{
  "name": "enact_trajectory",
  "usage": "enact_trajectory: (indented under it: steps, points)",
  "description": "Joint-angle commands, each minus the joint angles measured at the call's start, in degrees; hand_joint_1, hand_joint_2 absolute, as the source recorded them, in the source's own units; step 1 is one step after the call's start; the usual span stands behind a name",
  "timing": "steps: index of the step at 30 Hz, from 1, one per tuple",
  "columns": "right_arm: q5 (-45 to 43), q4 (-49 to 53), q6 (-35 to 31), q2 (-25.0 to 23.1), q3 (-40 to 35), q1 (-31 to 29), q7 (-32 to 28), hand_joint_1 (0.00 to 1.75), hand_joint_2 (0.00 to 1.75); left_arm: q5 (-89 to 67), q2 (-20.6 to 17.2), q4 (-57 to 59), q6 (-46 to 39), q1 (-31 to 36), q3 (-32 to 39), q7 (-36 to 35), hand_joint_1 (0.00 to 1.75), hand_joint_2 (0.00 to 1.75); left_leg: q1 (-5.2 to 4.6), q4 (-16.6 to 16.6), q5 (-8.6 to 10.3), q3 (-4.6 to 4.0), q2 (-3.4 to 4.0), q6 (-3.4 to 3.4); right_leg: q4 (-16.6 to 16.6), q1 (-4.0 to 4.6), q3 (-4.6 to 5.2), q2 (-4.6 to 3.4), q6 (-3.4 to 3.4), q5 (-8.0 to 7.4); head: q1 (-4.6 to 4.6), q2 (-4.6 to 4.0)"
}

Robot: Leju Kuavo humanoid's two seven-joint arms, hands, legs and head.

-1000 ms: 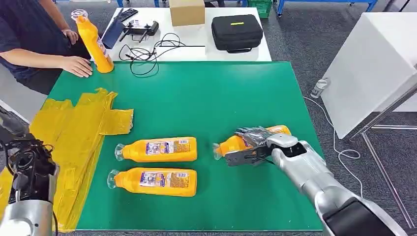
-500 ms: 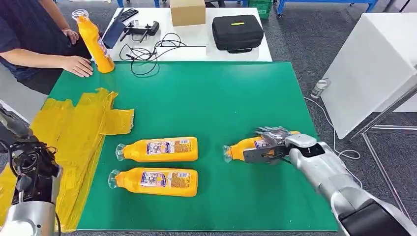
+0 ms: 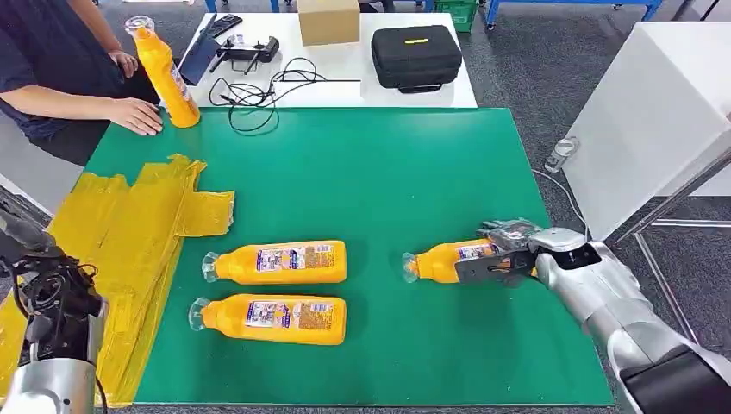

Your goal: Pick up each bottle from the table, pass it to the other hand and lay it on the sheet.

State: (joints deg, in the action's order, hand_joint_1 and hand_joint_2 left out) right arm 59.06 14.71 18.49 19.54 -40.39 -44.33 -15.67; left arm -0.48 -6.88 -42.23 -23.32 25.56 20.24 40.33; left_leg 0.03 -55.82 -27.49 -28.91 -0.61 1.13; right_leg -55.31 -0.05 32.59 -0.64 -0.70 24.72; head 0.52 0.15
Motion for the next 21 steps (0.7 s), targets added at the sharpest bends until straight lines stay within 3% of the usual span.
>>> enact_trajectory:
  steps: [1,10,11,21]
  points:
    - [0.27,-1.84,0.53,2.78,-0.27,-1.97,-2.04,0.00,1.75,0.05,0.20,4.33,1.19,2.41,1.70,-0.33,0.00,0.00,0.01,-0.02,-0.04,0.08,0.02,-0.05,0.00,0.02,-0.09,0.07,-0.03,0.04,0.00,0.02]
    - [1.34,-1.65,3.79,4.42,-2.30,-4.07,-5.84,0.00,1.75,0.47,-0.74,4.71,2.40,3.34,1.42,-0.33,0.00,0.00,0.00,-0.08,-0.04,-0.01,0.08,-0.06,-0.06,0.00,0.02,0.00,-0.02,0.01,0.02,0.02]
    - [1.20,-1.59,3.80,4.61,-2.34,-3.90,-6.49,1.75,1.75,0.44,-0.77,4.83,2.41,3.46,1.33,-0.33,0.00,0.00,0.02,-0.12,-0.07,0.03,0.05,-0.08,-0.09,0.02,-0.04,0.06,-0.02,0.05,-0.02,0.02]
    - [-1.26,-0.89,-1.03,2.76,-0.98,1.98,-6.33,1.75,1.75,1.29,-1.39,6.38,6.33,3.71,0.15,-0.33,0.00,0.00,0.10,0.02,-0.03,0.21,0.09,-0.09,0.07,0.11,-0.20,0.04,-0.02,0.00,0.00,0.00]
